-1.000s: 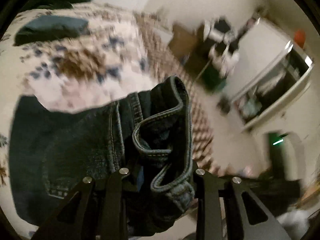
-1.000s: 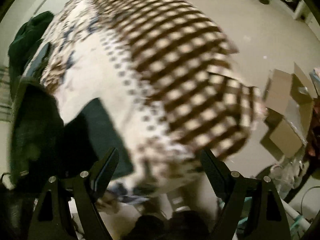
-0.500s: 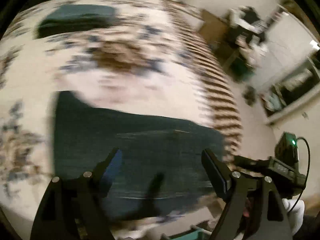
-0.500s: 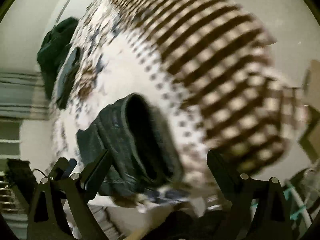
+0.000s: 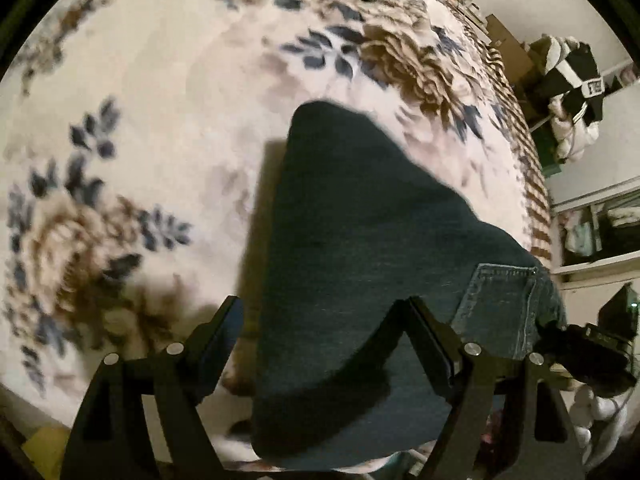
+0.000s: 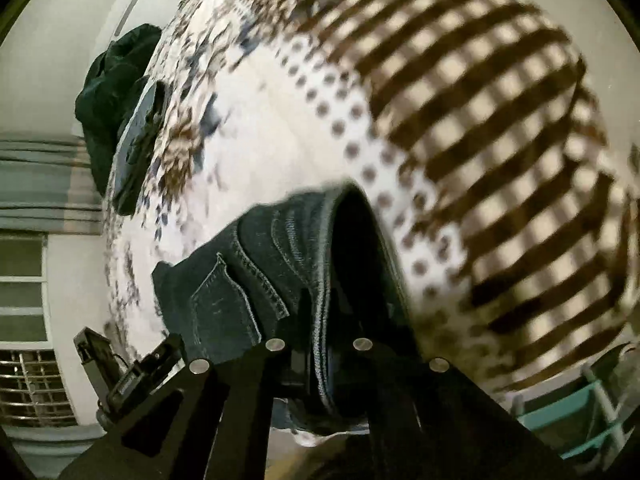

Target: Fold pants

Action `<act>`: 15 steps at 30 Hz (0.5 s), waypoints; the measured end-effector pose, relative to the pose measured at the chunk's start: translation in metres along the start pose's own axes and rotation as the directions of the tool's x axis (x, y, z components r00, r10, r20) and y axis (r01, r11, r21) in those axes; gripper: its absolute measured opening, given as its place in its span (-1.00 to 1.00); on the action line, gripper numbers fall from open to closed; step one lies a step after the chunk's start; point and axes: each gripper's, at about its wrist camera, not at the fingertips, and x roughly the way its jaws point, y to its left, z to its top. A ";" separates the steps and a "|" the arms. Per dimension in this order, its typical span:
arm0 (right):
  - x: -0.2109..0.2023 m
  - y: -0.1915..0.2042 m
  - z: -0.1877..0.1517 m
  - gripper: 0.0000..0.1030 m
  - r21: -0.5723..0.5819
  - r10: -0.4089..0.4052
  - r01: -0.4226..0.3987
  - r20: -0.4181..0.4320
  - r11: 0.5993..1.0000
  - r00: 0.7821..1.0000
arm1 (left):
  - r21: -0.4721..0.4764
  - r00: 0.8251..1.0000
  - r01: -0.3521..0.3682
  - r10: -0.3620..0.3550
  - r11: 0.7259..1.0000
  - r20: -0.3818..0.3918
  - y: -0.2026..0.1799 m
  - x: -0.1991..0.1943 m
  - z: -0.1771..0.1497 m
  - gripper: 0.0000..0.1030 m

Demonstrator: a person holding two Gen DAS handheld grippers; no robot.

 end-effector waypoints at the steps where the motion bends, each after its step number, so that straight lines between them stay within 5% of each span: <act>1: 0.001 -0.004 0.004 -0.91 0.014 -0.027 0.027 -0.005 1.000 1.000 | -0.016 1.000 0.022 -0.022 1.000 -0.008 0.000 0.003 0.001 0.56; 7: 0.023 -0.017 0.011 -0.78 0.060 -0.055 0.058 -0.056 0.997 0.997 | -0.094 0.997 0.063 -0.068 0.994 -0.045 0.006 0.009 0.004 0.57; 10: 0.014 -0.028 0.008 -0.08 0.115 0.005 0.001 -0.050 0.993 0.999 | -0.090 0.996 0.085 -0.086 0.992 -0.005 0.000 -0.005 0.017 0.56; 11: 0.004 -0.028 0.003 0.33 0.120 0.033 -0.029 -0.030 0.992 0.999 | -0.085 0.996 0.087 -0.086 0.993 0.007 -0.001 -0.007 0.021 0.56; 13: -0.009 -0.028 -0.008 0.83 0.116 0.065 -0.063 -0.012 0.991 0.998 | -0.067 0.997 0.082 -0.081 0.994 0.015 -0.004 -0.006 0.032 0.56; 15: -0.013 -0.030 -0.025 0.85 0.131 0.091 -0.087 -0.024 0.988 0.996 | -0.066 0.996 0.084 -0.085 0.994 -0.004 -0.002 0.003 0.038 0.56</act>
